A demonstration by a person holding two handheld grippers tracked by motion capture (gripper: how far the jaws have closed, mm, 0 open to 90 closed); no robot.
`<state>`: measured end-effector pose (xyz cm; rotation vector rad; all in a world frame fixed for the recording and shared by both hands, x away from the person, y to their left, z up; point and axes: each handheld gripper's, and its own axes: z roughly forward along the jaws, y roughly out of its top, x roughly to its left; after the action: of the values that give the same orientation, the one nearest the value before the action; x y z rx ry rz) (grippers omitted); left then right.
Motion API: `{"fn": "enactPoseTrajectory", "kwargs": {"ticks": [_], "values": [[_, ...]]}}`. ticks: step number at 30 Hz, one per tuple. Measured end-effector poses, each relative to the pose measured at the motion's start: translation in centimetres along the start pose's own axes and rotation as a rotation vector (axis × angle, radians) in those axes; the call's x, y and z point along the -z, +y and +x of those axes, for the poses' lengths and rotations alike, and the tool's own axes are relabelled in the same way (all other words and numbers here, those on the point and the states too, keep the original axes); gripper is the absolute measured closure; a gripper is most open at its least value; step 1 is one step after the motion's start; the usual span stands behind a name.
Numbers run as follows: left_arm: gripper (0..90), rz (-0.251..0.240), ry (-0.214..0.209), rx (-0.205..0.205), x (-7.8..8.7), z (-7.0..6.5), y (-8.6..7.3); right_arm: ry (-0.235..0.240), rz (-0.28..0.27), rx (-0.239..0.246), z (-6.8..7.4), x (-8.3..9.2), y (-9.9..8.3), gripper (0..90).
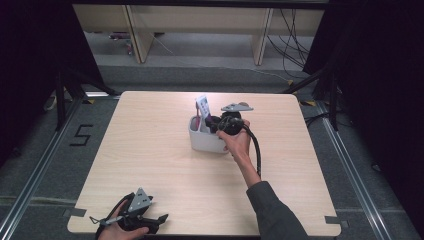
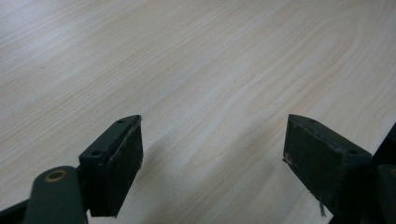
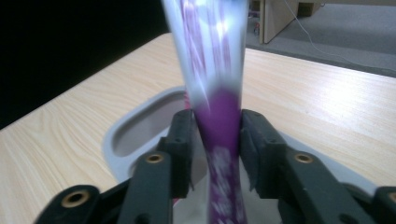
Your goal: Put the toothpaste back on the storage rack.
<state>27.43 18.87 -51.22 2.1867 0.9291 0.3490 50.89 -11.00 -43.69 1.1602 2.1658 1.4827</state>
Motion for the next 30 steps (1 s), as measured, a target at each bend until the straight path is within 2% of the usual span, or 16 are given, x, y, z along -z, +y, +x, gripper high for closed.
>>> {"fn": "enactPoseTrajectory", "kwargs": {"ticks": [2, 3, 4, 5, 7, 8, 9, 10, 11, 12, 15, 17, 19, 20, 26, 30], "values": [[19.3, 0.0, -0.002, 0.001, 0.0, 0.0, 0.0, 0.004, -0.016, -0.018, 0.3, 0.5, 0.2, 66.1], [19.3, 0.007, 0.0, -0.006, 0.0, 0.0, 0.0, 0.014, -0.022, 0.012, 0.1, 0.6, 0.4, 65.6], [19.3, 0.008, -0.001, -0.011, 0.0, 0.0, 0.1, 0.017, -0.021, -0.001, 0.2, 0.8, 0.5, 64.9], [19.3, 0.006, 0.0, -0.01, 0.0, -0.1, 0.0, 0.013, -0.028, 0.011, 0.2, 1.0, 0.6, 64.6], [19.3, -0.005, -0.003, 0.001, -0.1, -0.2, 0.0, 0.027, -0.027, -0.01, 0.3, 1.3, 0.7, 64.3], [19.4, -0.004, -0.002, 0.001, -0.1, -0.2, 0.0, 0.017, -0.042, 0.025, 0.1, 1.3, 0.8, 63.8], [19.4, -0.004, -0.002, 0.001, -0.1, -0.2, 0.0, 0.025, -0.03, -0.01, 0.2, 1.5, 0.8, 63.4], [19.3, 0.01, 0.004, -0.016, 0.0, 0.0, 0.0, 0.021, -0.034, 0.0, 0.1, 1.6, 0.8, 63.3], [19.3, 0.002, 0.004, -0.004, -0.1, -0.1, 0.0, 0.025, -0.045, 0.012, -0.1, 1.5, 0.8, 63.1], [19.4, 0.002, 0.002, -0.004, -0.1, -0.1, 0.0, 0.028, -0.038, -0.015, -0.1, 1.6, 0.8, 62.9], [19.3, 0.008, -0.001, -0.011, 0.0, 0.0, 0.0, 0.035, -0.05, -0.032, -0.2, 2.0, 0.9, 61.8], [19.4, 0.007, 0.0, -0.009, 0.0, -0.1, 0.0, 0.04, -0.055, -0.015, -0.3, 2.1, 1.0, 61.4], [19.4, 0.002, 0.003, -0.004, -0.1, -0.1, 0.0, 0.043, -0.055, -0.025, -0.3, 2.3, 1.0, 61.2], [19.3, 0.009, -0.001, -0.014, 0.0, 0.0, 0.0, 0.037, -0.069, -0.012, -0.3, 2.3, 1.1, 60.7], [19.4, 0.001, 0.003, 0.002, -0.1, -0.1, 0.0, 0.046, -0.062, -0.042, -0.3, 3.1, 1.2, 58.8], [19.4, -0.001, 0.003, 0.0, -0.1, -0.1, 0.0, 0.037, -0.059, -0.028, -0.5, 3.5, 1.3, 56.4]]}}
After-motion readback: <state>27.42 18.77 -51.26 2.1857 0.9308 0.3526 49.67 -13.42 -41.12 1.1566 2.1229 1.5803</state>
